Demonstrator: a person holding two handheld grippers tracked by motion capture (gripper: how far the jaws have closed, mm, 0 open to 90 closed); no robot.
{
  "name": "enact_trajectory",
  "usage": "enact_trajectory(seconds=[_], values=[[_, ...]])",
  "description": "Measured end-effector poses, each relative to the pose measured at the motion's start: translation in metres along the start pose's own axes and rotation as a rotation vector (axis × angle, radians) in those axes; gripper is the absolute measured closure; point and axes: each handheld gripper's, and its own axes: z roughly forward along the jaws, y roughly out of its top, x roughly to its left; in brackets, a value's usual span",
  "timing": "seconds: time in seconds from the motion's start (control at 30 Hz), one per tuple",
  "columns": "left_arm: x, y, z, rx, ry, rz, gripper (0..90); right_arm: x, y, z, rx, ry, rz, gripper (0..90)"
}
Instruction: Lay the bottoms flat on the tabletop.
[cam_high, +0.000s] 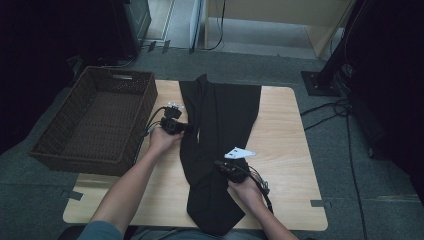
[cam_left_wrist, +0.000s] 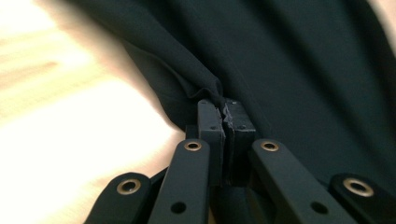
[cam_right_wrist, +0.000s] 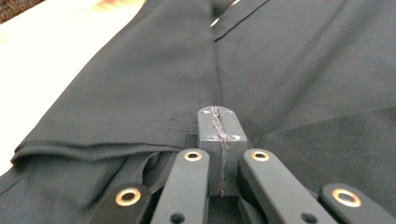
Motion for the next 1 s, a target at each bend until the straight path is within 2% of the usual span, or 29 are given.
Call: enact_trajectory(seconds=[0.07, 0.13, 0.2, 0.33, 0.37, 0.4, 0.47, 0.5, 0.57, 0.7, 0.77, 0.87, 0.93, 1.0], values=[[-0.008, -0.014, -0.008, -0.004, -0.040, 0.013, 88.4, 0.000, 0.000, 0.000, -0.003, -0.003, 0.004, 90.0], [-0.019, -0.029, -0.016, 0.020, -0.064, 0.055, 88.3, 0.000, 0.000, 0.000, 0.000, -0.003, 0.005, 90.0], [-0.028, -0.045, -0.022, 0.047, -0.093, 0.077, 88.4, 0.000, 0.000, 0.000, 0.001, -0.006, 0.006, 89.6], [-0.048, -0.073, -0.034, 0.116, -0.129, 0.161, 88.3, 0.001, 0.002, 0.000, 0.010, -0.013, 0.013, 86.6], [-0.052, -0.079, -0.037, 0.124, -0.133, 0.190, 88.3, 0.001, 0.003, 0.000, 0.016, -0.012, 0.018, 84.8], [-0.056, -0.084, -0.040, 0.127, -0.141, 0.198, 88.3, 0.000, 0.003, 0.000, 0.017, -0.004, 0.020, 83.1], [-0.058, -0.091, -0.043, 0.135, -0.147, 0.200, 88.3, -0.001, 0.005, 0.000, 0.022, -0.003, 0.031, 76.0], [-0.060, -0.093, -0.043, 0.147, -0.140, 0.215, 88.3, -0.003, 0.007, 0.002, 0.029, 0.000, 0.032, 73.8], [-0.061, -0.096, -0.043, 0.149, -0.135, 0.216, 88.3, -0.005, 0.012, 0.003, 0.031, -0.010, 0.035, 67.7], [-0.060, -0.097, -0.042, 0.149, -0.132, 0.227, 88.3, -0.016, 0.025, 0.006, -0.015, -0.049, 0.037, 54.1], [-0.059, -0.098, -0.042, 0.145, -0.134, 0.219, 88.2, -0.024, 0.033, 0.010, -0.032, -0.090, 0.054, 48.7], [-0.058, -0.100, -0.043, 0.136, -0.137, 0.212, 88.2, -0.038, 0.050, 0.021, -0.057, -0.133, 0.070, 40.0], [-0.057, -0.100, -0.044, 0.134, -0.141, 0.203, 88.2, -0.048, 0.063, 0.035, -0.061, -0.158, 0.101, 34.6], [-0.057, -0.102, -0.045, 0.133, -0.140, 0.201, 88.2, -0.057, 0.074, 0.050, -0.053, -0.198, 0.121, 33.3]])
